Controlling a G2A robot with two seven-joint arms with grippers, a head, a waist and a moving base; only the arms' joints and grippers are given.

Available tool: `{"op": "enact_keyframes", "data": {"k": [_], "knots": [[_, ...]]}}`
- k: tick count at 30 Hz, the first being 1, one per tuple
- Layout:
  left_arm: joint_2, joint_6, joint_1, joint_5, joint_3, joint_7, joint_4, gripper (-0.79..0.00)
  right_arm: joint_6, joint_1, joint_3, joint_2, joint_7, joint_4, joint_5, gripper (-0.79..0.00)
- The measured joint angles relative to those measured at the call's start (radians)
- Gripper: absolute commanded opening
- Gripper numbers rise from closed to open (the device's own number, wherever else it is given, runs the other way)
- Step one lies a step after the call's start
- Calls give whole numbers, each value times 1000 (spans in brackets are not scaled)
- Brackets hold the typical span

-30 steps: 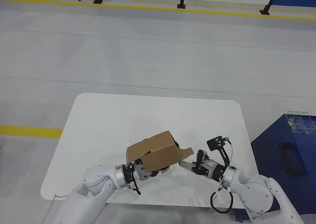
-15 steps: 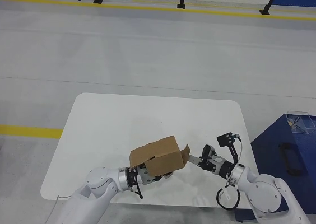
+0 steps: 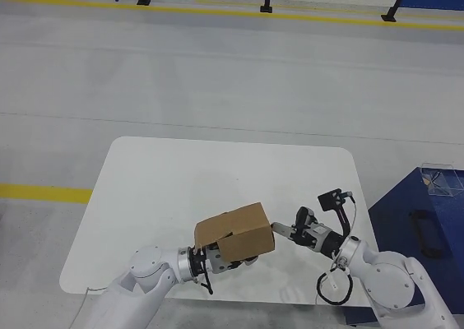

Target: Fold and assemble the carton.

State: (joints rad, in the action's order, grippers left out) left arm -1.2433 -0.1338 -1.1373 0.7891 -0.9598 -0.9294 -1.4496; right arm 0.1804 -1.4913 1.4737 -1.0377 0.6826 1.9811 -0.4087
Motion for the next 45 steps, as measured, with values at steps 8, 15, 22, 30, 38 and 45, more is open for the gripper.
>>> {"op": "enact_keyframes", "data": {"k": [8,15,22,30,38,45], "knots": [[0,-3,-5,-10,-3,3,-3,-785,-17,20,-8,0,-1,10,-14,0],[-1,-2,-5,-12,-3,6,0,-785,-33,35,-18,0,11,17,-24,0],[-2,-5,-2,-8,-8,1,3,-785,-37,44,-34,0,11,-1,-26,0],[-2,-12,-1,-4,-14,-10,3,-785,-42,50,-45,-1,10,-11,-21,0],[-1,-14,-4,-10,-18,-13,0,-785,-50,62,-70,-3,13,-17,-29,0],[1,-19,-10,-16,-25,-15,-6,-785,-50,50,-58,-2,-3,-11,-24,0]]}}
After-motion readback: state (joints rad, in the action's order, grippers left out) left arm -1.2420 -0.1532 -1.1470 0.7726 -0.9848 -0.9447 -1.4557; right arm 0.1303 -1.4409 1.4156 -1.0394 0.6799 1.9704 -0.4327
